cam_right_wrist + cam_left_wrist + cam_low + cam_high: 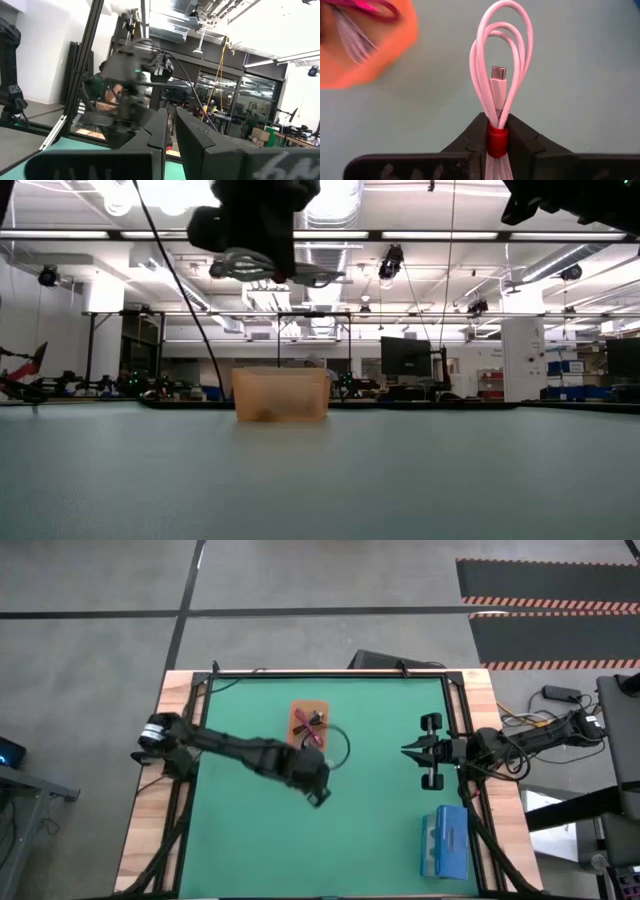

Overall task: Pick and place USB-C Cables
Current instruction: Put the white charger cable into the orange bin

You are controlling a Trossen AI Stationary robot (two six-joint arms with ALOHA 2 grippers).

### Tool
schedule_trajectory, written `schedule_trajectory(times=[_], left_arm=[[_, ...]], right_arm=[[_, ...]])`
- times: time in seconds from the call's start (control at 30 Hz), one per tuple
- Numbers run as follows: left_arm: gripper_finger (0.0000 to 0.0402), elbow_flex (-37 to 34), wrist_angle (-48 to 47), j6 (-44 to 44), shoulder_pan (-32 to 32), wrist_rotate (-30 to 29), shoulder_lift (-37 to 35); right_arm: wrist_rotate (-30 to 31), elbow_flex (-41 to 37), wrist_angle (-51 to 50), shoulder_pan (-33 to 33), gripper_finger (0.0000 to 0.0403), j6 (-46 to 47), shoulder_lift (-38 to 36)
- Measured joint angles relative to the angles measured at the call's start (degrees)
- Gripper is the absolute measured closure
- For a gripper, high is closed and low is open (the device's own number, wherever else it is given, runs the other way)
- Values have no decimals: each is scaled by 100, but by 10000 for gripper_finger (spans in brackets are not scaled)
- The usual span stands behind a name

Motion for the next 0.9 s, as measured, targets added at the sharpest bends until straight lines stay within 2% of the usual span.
schedule_trajectory(times=[0.63,0.9], left_arm=[[354,-7,60,446,2222,-1,-72],[353,-263,421,407,2804,-4,-66]], right_arm=[[2,0,-49,0,375,-70,0],[2,0,-50,0,375,-70,0]])
